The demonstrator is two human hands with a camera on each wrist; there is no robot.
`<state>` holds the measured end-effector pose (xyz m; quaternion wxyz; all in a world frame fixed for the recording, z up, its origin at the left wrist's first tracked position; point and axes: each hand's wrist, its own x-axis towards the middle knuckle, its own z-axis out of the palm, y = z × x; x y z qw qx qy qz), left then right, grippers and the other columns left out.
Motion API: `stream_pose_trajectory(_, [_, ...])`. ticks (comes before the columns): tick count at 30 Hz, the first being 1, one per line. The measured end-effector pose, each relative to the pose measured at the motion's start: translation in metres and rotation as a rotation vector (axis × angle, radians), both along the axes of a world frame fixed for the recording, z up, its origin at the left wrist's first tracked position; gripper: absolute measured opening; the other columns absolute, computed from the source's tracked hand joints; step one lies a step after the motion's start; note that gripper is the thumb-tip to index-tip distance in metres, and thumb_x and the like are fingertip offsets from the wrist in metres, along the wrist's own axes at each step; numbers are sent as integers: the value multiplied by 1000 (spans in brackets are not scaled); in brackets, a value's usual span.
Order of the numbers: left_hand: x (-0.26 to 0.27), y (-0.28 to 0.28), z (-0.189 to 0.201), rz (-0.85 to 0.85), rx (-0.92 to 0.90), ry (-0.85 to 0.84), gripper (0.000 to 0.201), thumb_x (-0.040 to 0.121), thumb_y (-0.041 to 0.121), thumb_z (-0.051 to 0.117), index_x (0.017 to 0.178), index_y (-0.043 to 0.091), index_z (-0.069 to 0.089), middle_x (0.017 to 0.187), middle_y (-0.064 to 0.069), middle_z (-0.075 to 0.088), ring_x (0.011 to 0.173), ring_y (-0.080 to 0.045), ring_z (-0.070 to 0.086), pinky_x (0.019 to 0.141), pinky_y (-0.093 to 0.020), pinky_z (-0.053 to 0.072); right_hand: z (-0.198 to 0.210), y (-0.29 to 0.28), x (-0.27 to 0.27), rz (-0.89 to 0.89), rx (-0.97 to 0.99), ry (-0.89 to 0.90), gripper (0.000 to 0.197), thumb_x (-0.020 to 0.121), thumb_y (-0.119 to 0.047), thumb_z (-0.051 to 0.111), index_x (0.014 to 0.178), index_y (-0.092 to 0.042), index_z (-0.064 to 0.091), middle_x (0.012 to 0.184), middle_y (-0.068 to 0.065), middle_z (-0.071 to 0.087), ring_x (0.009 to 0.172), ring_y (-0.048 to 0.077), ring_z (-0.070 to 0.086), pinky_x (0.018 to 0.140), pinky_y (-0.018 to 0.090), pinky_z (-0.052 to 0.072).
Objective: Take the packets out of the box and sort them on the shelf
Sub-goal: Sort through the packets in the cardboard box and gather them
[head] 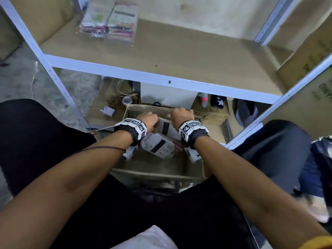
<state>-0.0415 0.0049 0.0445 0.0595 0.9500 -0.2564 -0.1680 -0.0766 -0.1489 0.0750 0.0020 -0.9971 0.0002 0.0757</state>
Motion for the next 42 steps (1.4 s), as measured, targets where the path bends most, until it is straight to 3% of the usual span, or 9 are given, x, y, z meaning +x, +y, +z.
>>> stream_pose_trajectory(6, [-11, 10, 62, -112, 9, -206, 16, 84, 20, 65, 91, 26, 77, 98, -1, 75, 96, -26, 69, 83, -32, 49, 58, -4, -13, -13, -10, -23, 24, 85, -6, 56, 107, -14, 66, 115, 11, 65, 112, 33, 58, 106, 50, 35])
stream_pose_trajectory(11, [-13, 21, 119, -86, -114, -252, 20, 87, 9, 64, 93, 22, 78, 94, 4, 76, 92, -17, 69, 84, -24, 49, 108, -11, -20, -29, 6, -79, 23, 86, -10, 57, 106, -16, 67, 116, 10, 63, 113, 32, 57, 107, 50, 36])
stream_pose_trajectory(18, [-1, 38, 193, -22, -330, -309, 13, 90, 13, 69, 92, 22, 78, 92, 6, 72, 74, -9, 63, 66, -19, 48, 168, -28, -24, -36, 205, -190, 12, 80, -13, 73, 77, -24, 69, 92, 1, 73, 90, 22, 68, 86, 36, 57])
stream_pose_trajectory(23, [16, 53, 234, -46, -433, -309, 10, 90, 15, 71, 96, 18, 78, 98, 3, 74, 84, -8, 65, 72, -14, 48, 203, -48, -20, -30, 308, -273, 9, 79, -13, 78, 78, -19, 71, 87, 0, 73, 83, 15, 65, 80, 28, 55])
stream_pose_trajectory(25, [25, 61, 247, -39, -451, -305, 11, 89, 14, 71, 96, 19, 79, 96, 4, 74, 89, -13, 68, 77, -23, 54, 213, -56, -17, -53, 334, -291, 6, 80, -14, 78, 82, -17, 73, 87, 0, 73, 82, 15, 64, 77, 27, 53])
stream_pose_trajectory(27, [35, 69, 256, -17, -464, -298, 12, 89, 13, 70, 94, 19, 79, 94, 5, 75, 94, -17, 69, 86, -32, 57, 220, -65, -14, -78, 381, -313, 5, 81, -16, 77, 84, -14, 74, 85, -1, 70, 79, 13, 61, 71, 24, 47])
stream_pose_trajectory(33, [65, 91, 258, 49, -567, -231, 6, 88, 20, 73, 92, 25, 76, 98, 5, 74, 94, -11, 66, 79, -17, 46, 224, -82, 8, -128, 629, -369, 17, 81, -12, 78, 93, -1, 74, 84, 6, 68, 77, 15, 59, 70, 23, 47])
stream_pose_trajectory(37, [90, 105, 246, 162, -715, -122, 16, 91, 18, 70, 105, 11, 74, 108, -1, 70, 91, -5, 62, 75, -8, 44, 217, -88, 32, -156, 768, -392, 18, 82, -10, 77, 93, 3, 72, 83, 9, 67, 74, 17, 59, 74, 27, 49])
stream_pose_trajectory(42, [125, 117, 227, 351, -952, 3, 29, 96, 13, 64, 123, 4, 67, 114, -6, 68, 90, -13, 66, 67, -9, 51, 211, -85, 76, -222, 973, -378, 18, 86, -14, 74, 74, -12, 61, 80, 8, 63, 74, 20, 58, 76, 34, 50])
